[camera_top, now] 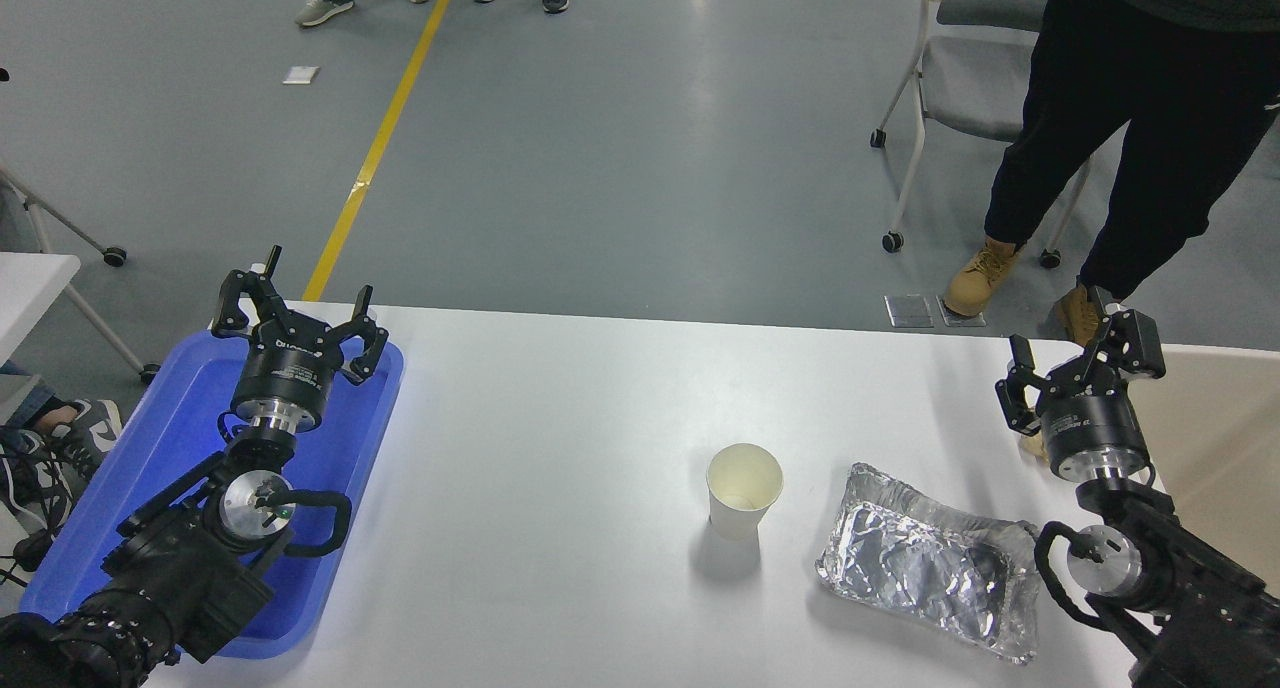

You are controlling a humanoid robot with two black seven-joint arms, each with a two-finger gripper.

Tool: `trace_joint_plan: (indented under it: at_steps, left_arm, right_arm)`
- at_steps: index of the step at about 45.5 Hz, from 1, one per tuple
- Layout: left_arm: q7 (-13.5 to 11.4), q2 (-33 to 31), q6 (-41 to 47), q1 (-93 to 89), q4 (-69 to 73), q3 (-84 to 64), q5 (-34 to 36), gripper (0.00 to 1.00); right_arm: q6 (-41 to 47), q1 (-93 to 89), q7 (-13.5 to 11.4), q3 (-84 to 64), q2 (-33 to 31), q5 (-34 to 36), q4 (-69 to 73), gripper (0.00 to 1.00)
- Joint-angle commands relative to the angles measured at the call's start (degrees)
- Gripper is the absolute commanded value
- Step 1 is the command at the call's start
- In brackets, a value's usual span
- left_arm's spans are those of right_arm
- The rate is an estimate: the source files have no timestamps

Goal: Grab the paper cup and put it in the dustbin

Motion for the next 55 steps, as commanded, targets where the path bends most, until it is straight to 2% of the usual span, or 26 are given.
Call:
trace_joint_plan:
  at_steps: [1,55]
  left_arm:
    - [0.0,0.0,0.0,0.0,0.0,0.0,0.0,1.00]
    - [0.0,0.0,0.0,0.0,0.0,0.0,0.0,1.00]
  right_arm:
    - [0.0,0.2,0.0,0.0,0.1,0.0,0.0,1.00]
    - [0.1,1.8,-0.1,-0.2,-1.4,0.9,-0.8,1.00]
